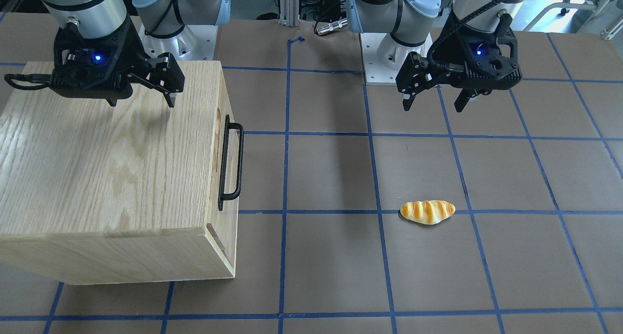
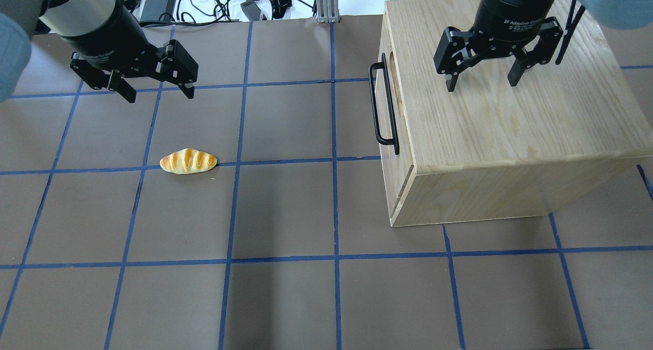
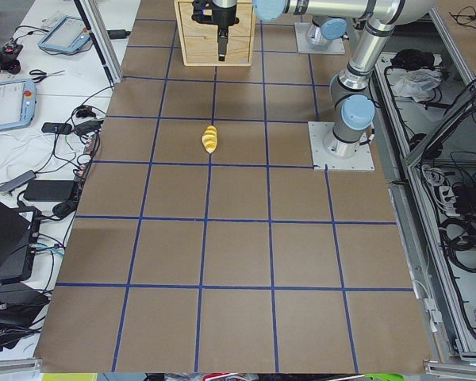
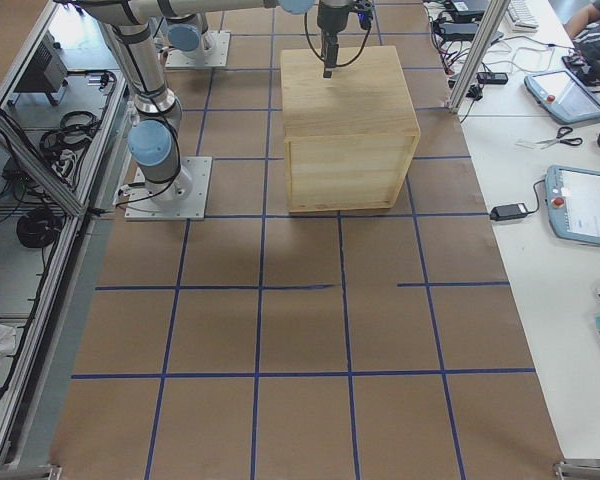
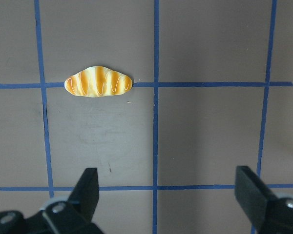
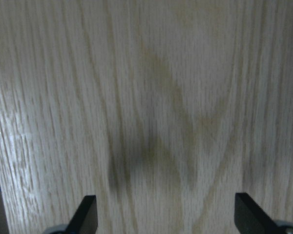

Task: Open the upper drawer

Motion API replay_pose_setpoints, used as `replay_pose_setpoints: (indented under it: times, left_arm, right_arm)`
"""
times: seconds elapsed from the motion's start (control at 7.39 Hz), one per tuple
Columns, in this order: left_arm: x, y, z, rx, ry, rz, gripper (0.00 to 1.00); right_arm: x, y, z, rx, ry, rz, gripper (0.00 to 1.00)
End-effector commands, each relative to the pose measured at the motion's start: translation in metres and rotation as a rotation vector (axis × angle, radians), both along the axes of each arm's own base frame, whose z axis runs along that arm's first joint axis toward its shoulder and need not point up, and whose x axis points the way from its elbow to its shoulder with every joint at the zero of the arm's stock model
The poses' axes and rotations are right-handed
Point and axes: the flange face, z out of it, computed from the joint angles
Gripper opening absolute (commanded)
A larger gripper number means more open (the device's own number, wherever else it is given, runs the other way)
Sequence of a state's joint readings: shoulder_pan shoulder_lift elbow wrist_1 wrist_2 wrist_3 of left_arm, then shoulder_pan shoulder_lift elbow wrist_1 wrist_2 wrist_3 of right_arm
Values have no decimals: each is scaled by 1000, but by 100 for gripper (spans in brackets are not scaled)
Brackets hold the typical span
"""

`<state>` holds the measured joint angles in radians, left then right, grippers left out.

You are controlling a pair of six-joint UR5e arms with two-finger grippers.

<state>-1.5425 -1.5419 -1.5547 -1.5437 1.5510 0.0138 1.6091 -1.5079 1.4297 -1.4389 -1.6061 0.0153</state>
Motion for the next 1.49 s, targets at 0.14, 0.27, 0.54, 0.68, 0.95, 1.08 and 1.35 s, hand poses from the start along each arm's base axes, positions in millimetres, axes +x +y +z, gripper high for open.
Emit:
replay_pose_setpoints:
  times: [0.14, 0.27, 0.54, 0.68, 0.95, 1.08, 1.35]
  left_arm:
    - [0, 1, 3, -6, -3, 0, 100]
    - [0, 1, -4, 6, 0, -1, 100]
    - [1, 3, -2, 2, -11, -1, 100]
    - [0, 3, 0, -2, -7, -14, 100]
    - [1, 4, -8, 11, -3, -7, 100]
    - [1, 2, -9, 3, -3, 7, 100]
    - [-4, -9, -23, 34, 13, 79, 100]
  right_arm:
    - [0, 0, 0, 0, 0, 0, 100]
    - [0, 0, -1, 1, 0, 0, 100]
    - [0, 0, 0, 0, 0, 0, 100]
    - [0, 0, 0, 0, 0, 0, 100]
    - [0, 0, 0, 0, 0, 0, 100]
    - [0, 0, -1, 1, 0, 0, 100]
    - [0, 0, -1, 2, 0, 0, 100]
